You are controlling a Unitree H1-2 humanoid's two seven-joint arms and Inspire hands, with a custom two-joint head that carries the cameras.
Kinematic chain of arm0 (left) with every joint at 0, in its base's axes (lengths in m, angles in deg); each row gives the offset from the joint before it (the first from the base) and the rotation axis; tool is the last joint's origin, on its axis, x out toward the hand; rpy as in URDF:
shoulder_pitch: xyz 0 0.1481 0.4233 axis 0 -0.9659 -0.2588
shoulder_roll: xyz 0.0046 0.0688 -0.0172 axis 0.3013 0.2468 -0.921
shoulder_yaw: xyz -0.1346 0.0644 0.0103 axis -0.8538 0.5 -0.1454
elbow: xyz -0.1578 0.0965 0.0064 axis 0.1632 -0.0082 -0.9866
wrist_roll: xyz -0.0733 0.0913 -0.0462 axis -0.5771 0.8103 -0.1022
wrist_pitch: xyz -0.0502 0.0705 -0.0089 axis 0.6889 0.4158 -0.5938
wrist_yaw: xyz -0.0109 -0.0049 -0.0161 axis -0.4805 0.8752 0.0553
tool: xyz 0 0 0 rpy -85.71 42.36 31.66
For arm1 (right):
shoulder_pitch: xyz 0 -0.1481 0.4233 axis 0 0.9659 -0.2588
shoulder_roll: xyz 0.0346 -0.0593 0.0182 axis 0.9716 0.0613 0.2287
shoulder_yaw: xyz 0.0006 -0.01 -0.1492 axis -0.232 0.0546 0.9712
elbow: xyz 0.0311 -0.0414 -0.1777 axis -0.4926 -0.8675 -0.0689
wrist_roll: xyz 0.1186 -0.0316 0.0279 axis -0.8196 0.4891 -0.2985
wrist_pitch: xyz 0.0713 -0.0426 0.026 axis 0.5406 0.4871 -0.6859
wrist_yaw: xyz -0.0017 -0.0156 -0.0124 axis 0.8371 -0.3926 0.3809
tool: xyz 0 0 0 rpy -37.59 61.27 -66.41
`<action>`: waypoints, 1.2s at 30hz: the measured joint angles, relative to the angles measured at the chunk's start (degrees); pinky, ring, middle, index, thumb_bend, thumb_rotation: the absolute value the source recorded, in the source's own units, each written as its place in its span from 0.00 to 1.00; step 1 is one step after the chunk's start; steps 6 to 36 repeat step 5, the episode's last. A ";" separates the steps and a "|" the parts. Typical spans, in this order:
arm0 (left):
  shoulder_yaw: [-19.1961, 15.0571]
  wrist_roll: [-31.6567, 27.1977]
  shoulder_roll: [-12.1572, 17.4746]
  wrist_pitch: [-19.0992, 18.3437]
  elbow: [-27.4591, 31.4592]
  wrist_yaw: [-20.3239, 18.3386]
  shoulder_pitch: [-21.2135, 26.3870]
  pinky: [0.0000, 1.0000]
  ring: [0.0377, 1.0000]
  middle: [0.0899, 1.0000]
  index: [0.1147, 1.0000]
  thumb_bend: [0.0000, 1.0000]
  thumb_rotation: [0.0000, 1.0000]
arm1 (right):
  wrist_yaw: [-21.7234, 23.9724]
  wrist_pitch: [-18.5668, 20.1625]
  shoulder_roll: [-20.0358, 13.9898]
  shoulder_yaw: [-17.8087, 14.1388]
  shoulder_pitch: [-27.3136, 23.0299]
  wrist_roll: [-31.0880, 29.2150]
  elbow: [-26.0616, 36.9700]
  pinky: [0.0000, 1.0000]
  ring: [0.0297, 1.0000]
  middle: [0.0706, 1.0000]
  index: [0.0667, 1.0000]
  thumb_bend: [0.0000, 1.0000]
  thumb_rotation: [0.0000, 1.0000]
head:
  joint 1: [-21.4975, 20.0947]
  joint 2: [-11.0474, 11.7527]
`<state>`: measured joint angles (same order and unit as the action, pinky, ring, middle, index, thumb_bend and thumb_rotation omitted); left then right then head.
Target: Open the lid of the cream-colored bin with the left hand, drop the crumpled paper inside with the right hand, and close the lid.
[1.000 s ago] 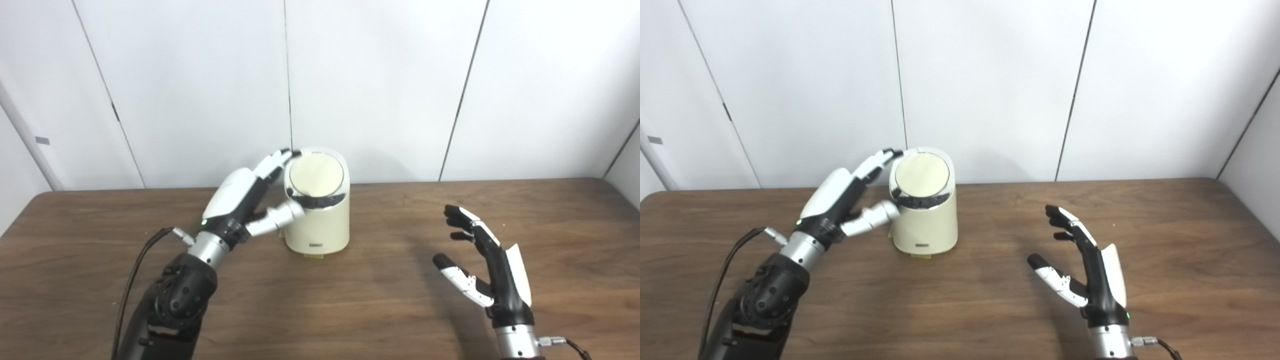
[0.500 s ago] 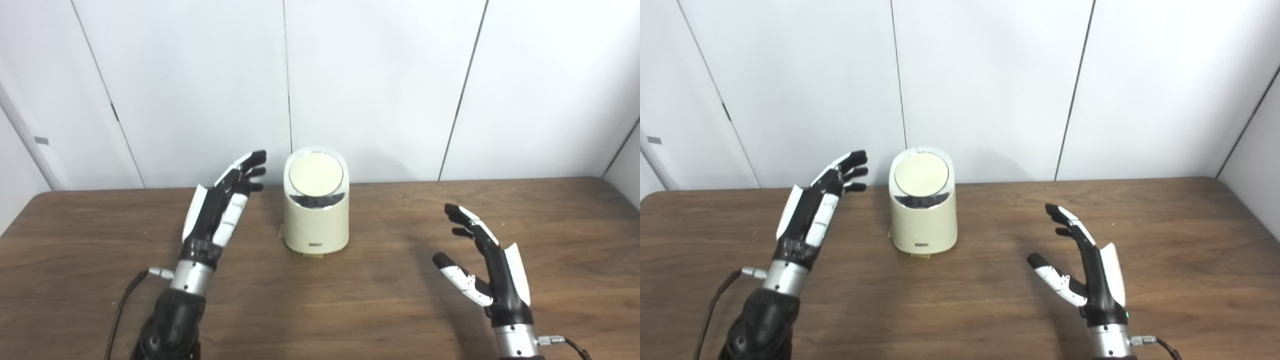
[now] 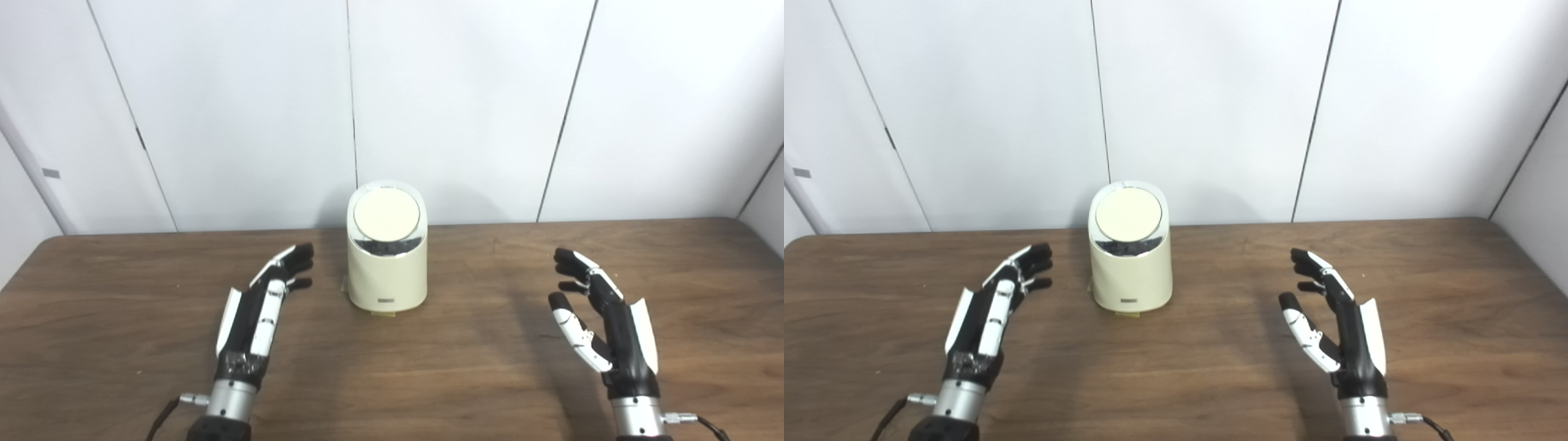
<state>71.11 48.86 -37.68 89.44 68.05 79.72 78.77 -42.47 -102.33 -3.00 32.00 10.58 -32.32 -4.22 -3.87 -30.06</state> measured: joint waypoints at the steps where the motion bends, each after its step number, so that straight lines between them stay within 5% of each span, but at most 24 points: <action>1: -0.03 -0.11 -0.11 0.00 0.00 0.12 -0.17 0.79 0.83 0.83 0.83 0.23 1.00 | 0.01 0.00 0.00 0.00 0.00 -0.09 0.00 0.69 0.78 0.79 0.77 0.19 0.64 | 0.00 0.00; 36: -0.10 -1.12 -0.55 0.06 -0.05 0.19 -0.59 0.79 0.83 0.83 0.83 0.25 1.00 | 0.20 0.27 0.10 -0.02 0.05 -1.35 0.17 0.70 0.79 0.79 0.78 0.19 0.63 | 0.00 0.09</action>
